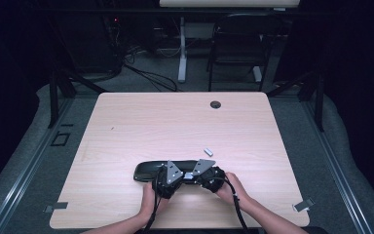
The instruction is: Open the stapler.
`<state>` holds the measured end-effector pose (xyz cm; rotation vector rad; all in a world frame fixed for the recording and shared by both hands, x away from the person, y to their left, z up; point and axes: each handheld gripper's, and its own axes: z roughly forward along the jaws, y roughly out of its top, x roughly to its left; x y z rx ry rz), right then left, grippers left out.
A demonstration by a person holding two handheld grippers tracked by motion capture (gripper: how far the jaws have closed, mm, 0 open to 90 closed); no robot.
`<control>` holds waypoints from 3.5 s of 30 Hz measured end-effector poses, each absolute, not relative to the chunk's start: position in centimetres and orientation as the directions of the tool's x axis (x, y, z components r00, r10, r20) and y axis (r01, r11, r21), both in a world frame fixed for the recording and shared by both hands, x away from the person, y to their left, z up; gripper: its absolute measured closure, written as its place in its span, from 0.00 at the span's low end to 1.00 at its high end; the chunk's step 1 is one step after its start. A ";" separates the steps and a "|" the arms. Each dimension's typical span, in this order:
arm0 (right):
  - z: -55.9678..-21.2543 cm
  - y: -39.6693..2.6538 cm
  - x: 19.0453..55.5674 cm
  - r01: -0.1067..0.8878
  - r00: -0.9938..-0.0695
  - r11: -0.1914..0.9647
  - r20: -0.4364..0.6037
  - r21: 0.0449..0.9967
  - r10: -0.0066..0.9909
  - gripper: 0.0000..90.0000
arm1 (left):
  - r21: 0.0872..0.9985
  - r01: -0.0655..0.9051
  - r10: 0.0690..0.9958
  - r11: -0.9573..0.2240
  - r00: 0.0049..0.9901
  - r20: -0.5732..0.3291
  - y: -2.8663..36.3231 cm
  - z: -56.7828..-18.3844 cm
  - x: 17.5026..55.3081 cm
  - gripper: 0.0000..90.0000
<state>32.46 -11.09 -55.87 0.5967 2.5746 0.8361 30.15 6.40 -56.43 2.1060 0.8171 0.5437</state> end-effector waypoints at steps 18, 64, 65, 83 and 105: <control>-56.0 -11.4 32.4 0.281 -0.840 0.725 -0.204 0.628 0.503 1.00 | 0.820 0.332 0.716 -0.467 0.686 0.130 6.0 -56.5 29.7 1.00; -56.8 -11.7 31.6 0.241 -0.818 0.689 -0.239 0.684 0.523 1.00 | 0.841 0.284 0.690 -0.461 0.710 0.139 5.1 -56.8 29.8 1.00; -56.8 -11.7 31.6 0.240 -0.818 0.688 -0.239 0.684 0.523 1.00 | 0.841 0.283 0.691 -0.462 0.709 0.141 5.1 -56.8 29.8 1.00; -56.9 -12.1 31.8 0.249 -0.824 0.670 -0.211 0.700 0.527 1.00 | 0.858 0.256 0.706 -0.445 0.689 0.161 5.2 -56.4 29.6 1.00; -56.7 -11.9 32.1 0.241 -0.837 0.680 -0.207 0.692 0.507 1.00 | 0.917 0.191 0.729 -0.351 0.670 0.140 6.6 -52.5 30.1 1.00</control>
